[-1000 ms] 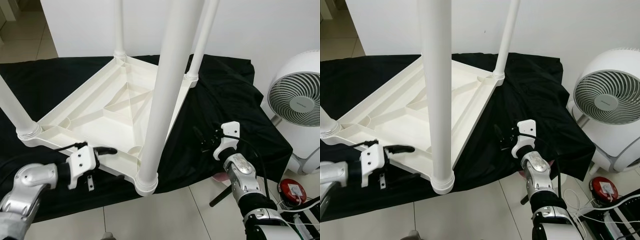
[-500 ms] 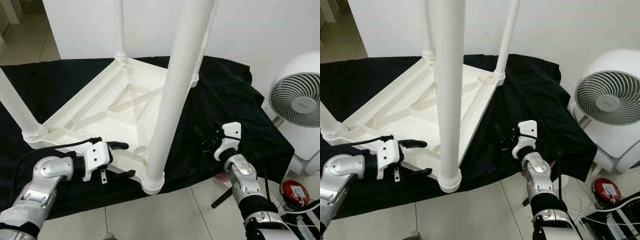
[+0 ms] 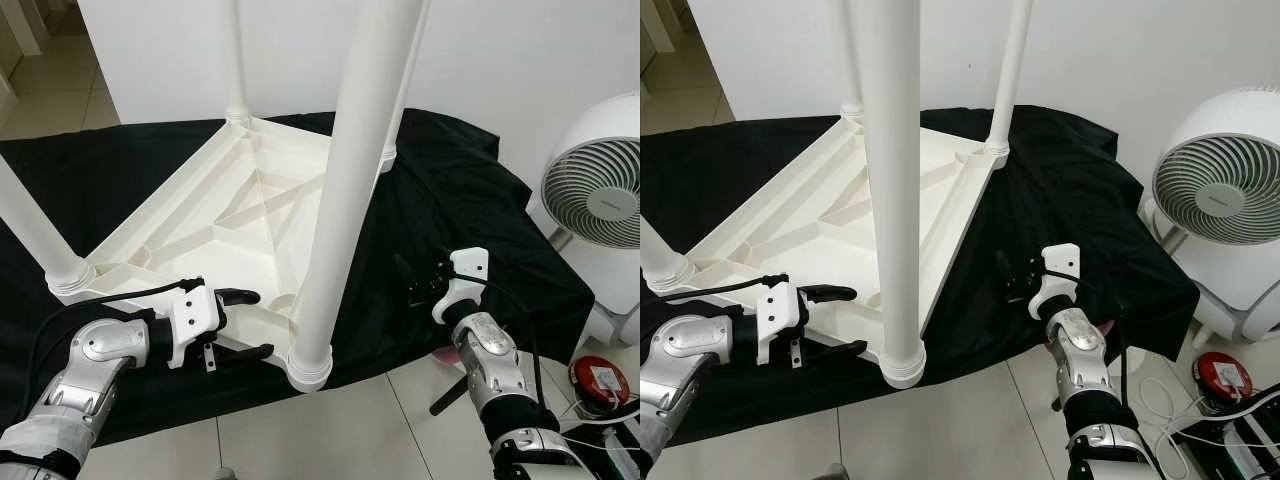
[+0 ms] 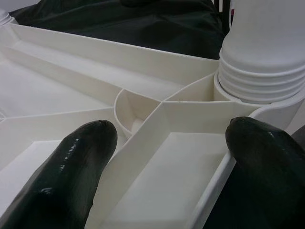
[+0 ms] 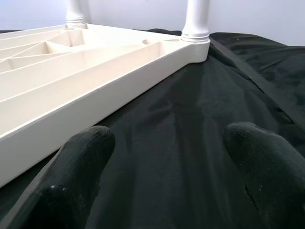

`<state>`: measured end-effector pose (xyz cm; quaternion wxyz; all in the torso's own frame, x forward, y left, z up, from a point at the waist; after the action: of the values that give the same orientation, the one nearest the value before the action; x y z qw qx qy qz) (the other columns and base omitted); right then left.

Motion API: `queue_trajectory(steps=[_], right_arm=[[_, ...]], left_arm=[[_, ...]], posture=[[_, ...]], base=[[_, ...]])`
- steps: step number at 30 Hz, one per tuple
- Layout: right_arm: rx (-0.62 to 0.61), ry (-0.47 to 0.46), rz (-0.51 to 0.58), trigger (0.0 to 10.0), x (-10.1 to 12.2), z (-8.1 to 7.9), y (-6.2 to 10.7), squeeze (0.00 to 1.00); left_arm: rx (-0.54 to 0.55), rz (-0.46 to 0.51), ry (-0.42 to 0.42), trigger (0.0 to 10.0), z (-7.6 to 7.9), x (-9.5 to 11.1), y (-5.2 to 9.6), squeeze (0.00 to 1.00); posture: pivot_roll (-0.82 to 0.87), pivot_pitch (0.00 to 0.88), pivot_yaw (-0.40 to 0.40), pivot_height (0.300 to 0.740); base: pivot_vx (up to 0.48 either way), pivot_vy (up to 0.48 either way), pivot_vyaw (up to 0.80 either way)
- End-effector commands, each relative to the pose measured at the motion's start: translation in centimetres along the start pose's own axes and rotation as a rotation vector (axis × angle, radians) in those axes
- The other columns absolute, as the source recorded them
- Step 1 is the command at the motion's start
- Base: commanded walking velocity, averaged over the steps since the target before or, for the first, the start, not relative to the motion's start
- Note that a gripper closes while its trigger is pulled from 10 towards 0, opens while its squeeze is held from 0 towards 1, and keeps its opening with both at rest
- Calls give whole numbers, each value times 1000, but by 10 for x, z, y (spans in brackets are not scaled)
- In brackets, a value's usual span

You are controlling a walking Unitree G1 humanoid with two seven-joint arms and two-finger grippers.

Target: Building children table

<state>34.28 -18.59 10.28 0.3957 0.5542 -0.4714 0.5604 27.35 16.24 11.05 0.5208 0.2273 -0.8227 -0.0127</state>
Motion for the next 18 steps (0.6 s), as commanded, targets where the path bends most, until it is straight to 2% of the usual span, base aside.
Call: queue_trajectory(steps=[1,5,9,11,17,18], right_arm=[[-20,-10,-3,10000,-1,3,2,0],[-22,-11,-3,10000,-1,2,1,0],[-28,-14,-1,10000,-2,2,2,0],[-40,-15,-1,10000,-3,4,4,0],[-46,-15,-2,10000,-3,5,5,0],[-39,-17,1,10000,-3,3,5,0]], left_arm=[[-119,-82,57,10000,16,-17,6,0],[-133,-116,70,10000,17,-21,10,0],[-163,-122,99,10000,22,-21,20,0],[-150,-87,105,10000,21,-15,26,0],[-118,-44,110,10000,16,-5,27,0],[-79,2,96,10000,10,5,25,0]], posture=[[-3,26,-17,740],[0,28,-11,740],[-1,25,-2,740],[2,23,-2,740],[6,22,-6,740],[12,22,-16,740]], base=[[0,0,0],[0,0,0],[0,0,0],[0,0,0],[0,0,0],[0,0,0]])
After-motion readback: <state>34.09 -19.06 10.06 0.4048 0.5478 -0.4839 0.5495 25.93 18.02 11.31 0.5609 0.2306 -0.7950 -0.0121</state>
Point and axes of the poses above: a point about 5 cm out from each wrist's last joint towards the gripper, its own y axis pointing back from the gripper into the wrist, its own x axis along the axis of the wrist's last joint, z = x × y, the point moved 2 cm from there along -y, pointing out of the wrist towards the gripper, and after that the axes turned 6 degrees about -y, right-handed, at the moved point
